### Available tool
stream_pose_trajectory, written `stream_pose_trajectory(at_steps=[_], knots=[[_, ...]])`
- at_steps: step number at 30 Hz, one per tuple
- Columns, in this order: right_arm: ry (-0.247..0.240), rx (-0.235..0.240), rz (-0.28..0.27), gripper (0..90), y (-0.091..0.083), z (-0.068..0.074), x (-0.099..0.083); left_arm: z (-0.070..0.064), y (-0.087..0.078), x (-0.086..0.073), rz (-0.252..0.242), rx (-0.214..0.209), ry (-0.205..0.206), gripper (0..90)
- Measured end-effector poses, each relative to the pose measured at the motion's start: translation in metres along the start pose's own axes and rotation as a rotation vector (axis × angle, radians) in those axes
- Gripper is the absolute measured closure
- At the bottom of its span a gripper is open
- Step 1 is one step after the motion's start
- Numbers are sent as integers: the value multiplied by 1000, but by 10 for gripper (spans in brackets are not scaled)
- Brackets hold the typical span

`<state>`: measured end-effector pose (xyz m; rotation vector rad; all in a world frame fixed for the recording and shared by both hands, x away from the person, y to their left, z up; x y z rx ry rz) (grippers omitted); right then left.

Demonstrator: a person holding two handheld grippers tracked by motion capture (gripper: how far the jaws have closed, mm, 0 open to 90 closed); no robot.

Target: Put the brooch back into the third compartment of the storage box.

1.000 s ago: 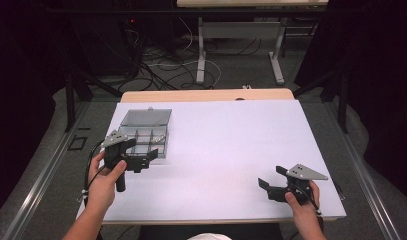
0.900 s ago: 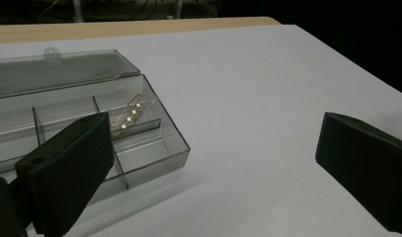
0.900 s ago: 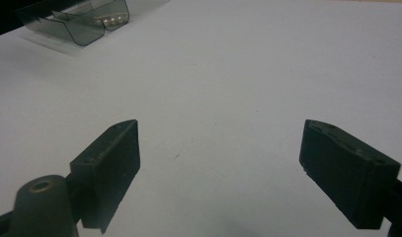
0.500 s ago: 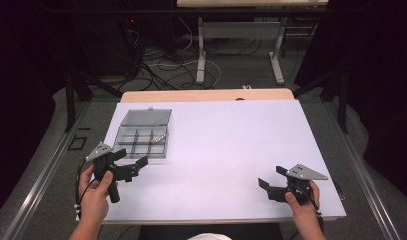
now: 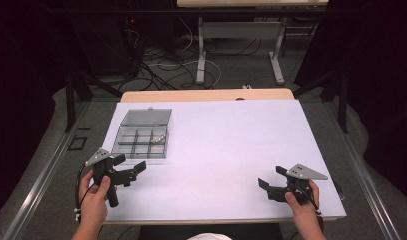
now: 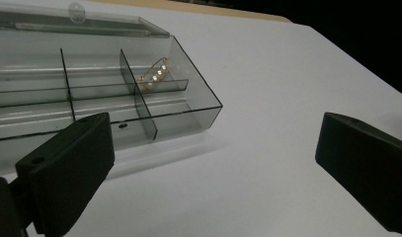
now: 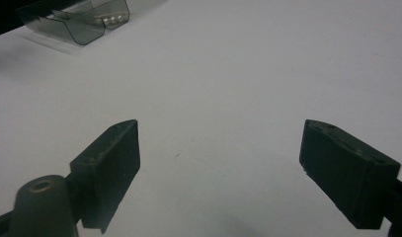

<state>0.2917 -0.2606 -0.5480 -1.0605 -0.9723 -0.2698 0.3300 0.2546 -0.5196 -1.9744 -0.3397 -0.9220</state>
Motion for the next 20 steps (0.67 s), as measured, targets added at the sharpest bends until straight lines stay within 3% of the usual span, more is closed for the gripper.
stream_pose_trajectory(at_steps=[11, 13, 16, 19, 20], knots=[[-6, -4, -3, 151, 0, -3, 0, 3, 8, -10, 35, 23, 35, 17], [-8, -7, 18, 151, -2, -4, 0, 5, 8, -11, 27, 22, 34, 17], [0, -12, -1, 151, -1, -5, 0, 7, 8, -13, 33, 21, 38, 17], [8, -11, 40, 151, -2, -8, -2, 8, 9, -14, 37, 27, 51, 16], [16, -14, 18, 151, -1, -8, -2, 8, 9, -14, 41, 32, 56, 17]])
Point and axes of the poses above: each handheld gripper's, and its own axes: y roughly forward along the jaws, x roughly out of its top, z roughly to its left, the point moved 2 cm from there along y, roughly forward along the jaws, and after that the axes turned 12 degrees about z, right-handed, at the moved point
